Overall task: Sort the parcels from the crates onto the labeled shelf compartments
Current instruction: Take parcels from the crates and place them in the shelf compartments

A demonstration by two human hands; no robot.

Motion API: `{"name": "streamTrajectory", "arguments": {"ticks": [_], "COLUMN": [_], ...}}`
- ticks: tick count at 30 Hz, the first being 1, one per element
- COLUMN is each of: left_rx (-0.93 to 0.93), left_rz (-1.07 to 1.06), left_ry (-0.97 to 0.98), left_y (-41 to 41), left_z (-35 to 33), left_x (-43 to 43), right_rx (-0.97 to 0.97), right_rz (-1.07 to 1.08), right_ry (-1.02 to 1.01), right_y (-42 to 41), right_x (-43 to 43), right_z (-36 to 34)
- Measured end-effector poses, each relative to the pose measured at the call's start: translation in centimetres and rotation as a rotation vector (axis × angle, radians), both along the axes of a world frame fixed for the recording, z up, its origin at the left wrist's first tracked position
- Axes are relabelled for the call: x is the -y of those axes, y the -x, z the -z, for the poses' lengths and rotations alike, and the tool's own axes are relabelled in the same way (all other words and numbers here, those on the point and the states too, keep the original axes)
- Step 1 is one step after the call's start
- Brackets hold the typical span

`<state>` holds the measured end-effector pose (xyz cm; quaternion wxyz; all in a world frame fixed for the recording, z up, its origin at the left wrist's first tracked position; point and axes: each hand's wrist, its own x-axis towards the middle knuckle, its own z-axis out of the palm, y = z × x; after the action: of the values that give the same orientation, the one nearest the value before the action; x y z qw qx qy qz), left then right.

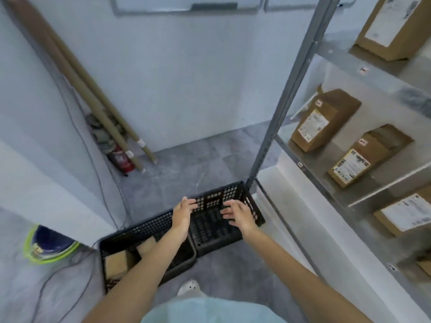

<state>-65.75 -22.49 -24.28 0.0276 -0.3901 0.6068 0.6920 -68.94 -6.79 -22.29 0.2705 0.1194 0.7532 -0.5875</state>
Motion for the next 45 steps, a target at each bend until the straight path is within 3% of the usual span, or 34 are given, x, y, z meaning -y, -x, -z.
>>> {"name": "streamTrajectory", "arguments": {"ticks": [9,15,23,29,34,45], "left_rx": [0.056,0.075,0.194,0.196,0.205,0.32], "left_rz": [-0.342,-0.391,-0.489,-0.406,-0.361,-0.184], "left_ry": [-0.012,-0.01,0.017,0.041,0.048,0.115], "left_y": [-11.5,-18.9,-23.7,-22.2,-20.3,-20.0], "left_z": [3.3,5.8,9.6,15.2,23.9,52.9], "left_x": [17.0,25.9,30.3,31.7,33.3,36.1], "right_rx": [0.137,0.229,0.288,0.363,0.357,0.455], "right_rz": [-0.239,-0.291,-0.432,-0.518,-0.518,-0.634], "right_ry": [-0.067,-0.123,-0.214,-0.308,-0.327,-0.369], "right_y": [-5.4,-9.0,-11.6,-10.6,-9.6,-10.5], "right_x": [12.8,20.6,28.2,32.6,35.8,40.6], "right_z": [2.2,6.1,11.0,17.3,25.3,51.3]}}
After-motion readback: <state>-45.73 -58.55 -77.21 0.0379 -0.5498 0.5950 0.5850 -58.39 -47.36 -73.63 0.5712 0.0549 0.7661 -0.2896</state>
